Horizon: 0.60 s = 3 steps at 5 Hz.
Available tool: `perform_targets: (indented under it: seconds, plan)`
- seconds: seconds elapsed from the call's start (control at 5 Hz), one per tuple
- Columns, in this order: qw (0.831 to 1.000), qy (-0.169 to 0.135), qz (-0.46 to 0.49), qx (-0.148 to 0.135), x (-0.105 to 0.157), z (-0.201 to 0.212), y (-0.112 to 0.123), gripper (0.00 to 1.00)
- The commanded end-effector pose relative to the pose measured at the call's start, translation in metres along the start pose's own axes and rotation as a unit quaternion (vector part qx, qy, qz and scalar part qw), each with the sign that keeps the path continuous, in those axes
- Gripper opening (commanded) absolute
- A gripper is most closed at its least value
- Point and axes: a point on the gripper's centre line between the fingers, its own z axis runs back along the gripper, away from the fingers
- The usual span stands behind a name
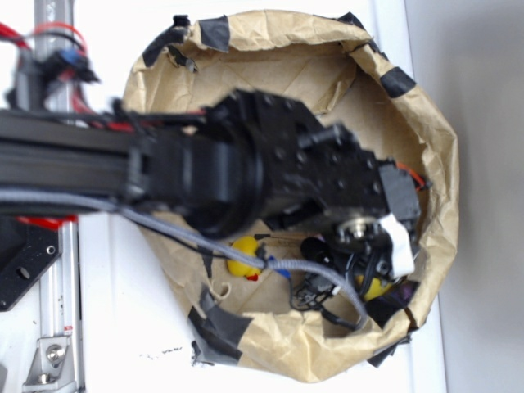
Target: Grab the green sponge.
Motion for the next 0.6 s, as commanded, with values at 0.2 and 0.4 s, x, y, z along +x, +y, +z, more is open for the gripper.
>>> perform_targets:
  seconds: [0.2,0.4]
  plan:
    - [0.969,0.101,0.200,0.101,-0.023,0.096,0.016,0.00]
    - [0.952,0.136,0.272,0.044,-0.036,0.110,0.015,0.00]
